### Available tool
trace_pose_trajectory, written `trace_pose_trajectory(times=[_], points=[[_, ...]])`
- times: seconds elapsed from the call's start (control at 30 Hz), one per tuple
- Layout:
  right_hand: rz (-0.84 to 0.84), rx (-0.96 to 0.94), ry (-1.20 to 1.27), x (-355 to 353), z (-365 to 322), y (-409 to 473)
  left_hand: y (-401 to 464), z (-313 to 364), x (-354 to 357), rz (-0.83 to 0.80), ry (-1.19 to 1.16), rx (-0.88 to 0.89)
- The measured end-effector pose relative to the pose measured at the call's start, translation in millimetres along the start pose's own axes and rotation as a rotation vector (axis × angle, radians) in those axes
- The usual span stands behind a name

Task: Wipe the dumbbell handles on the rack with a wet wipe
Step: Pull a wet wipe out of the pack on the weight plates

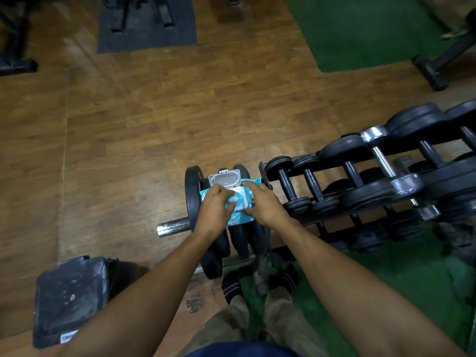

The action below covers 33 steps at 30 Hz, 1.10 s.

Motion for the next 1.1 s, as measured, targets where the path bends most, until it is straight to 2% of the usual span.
trace_pose_trajectory(times=[0.17, 0.4, 0.77, 0.87, 0.97, 1.1], points=[[-0.005, 0.007, -0.048, -0.9, -1.5, -0.7, 6.2, 7.7, -4.6, 0.04, 0.02, -0.024], [0.006, -0.027, -0.103, -4.7, -6.2, -0.1, -3.3, -5.9, -17.5, 0.054, -0.238, -0.327], [0.003, -0.033, -0.172, -2.9, -9.0, 4.5, -11.8, 4.2, -53.7, 0.164, -0.802, -0.556], [-0.004, -0.024, -0.158, -2.3, -6.7, 2.9, -13.4, 8.0, -58.0, 0.152, -1.066, -0.648], [0.001, 0.004, -0.066, -1.6, -3.7, -1.6, -15.3, 19.8, -69.5, 0.135, -1.292, -0.658], [-0.003, -0.044, -0.079, -3.5, -8.9, -6.7, -20.1, 26.0, -83.0, 0.133, -1.41, -0.657]])
Point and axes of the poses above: each hand's wrist, its own y-axis towards the middle knuckle, its own x-axis out of the palm, z = x × y, the point moved 7 cm from there along y, towards the middle knuckle, and after that the axes turned 10 degrees about z, right-handed, at the moved point
